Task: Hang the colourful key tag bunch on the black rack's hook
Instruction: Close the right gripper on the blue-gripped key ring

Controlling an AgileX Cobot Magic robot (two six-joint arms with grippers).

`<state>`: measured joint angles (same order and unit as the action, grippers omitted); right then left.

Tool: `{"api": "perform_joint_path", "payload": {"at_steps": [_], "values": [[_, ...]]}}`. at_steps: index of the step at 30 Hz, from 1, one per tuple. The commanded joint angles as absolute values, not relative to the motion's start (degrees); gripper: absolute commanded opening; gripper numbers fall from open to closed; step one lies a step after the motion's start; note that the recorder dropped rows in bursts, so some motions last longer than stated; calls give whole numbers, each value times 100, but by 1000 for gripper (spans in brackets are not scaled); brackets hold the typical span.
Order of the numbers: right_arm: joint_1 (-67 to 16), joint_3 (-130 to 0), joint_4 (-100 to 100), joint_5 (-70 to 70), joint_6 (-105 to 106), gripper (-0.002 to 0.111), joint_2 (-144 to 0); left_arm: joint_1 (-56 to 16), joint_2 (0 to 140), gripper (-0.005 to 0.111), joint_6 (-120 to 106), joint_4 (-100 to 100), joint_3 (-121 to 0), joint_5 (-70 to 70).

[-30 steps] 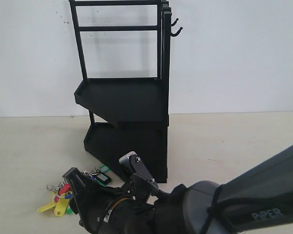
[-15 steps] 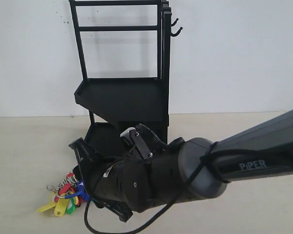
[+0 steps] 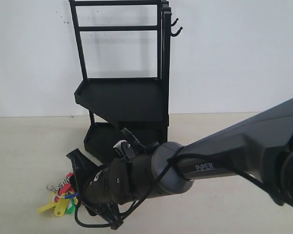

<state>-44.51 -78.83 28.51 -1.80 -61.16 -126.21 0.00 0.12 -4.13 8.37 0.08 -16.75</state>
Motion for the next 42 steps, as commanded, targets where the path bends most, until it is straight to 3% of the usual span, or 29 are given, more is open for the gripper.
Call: {"api": "perform_joint_path", "payload": {"at_steps": [1,32,42], "values": [[-4383,-8121,2795,-150,-5943,44,-12648,-4,0,4,-433,809,0,-1629],[-4222,-8304,2795,-362,-5838,44,-12869,-4,0,4,-433,809,0,-1629],[-4222,-8662,2795,153,-5790,44,-12989,-4,0,4,-433,809,0,-1629]]}}
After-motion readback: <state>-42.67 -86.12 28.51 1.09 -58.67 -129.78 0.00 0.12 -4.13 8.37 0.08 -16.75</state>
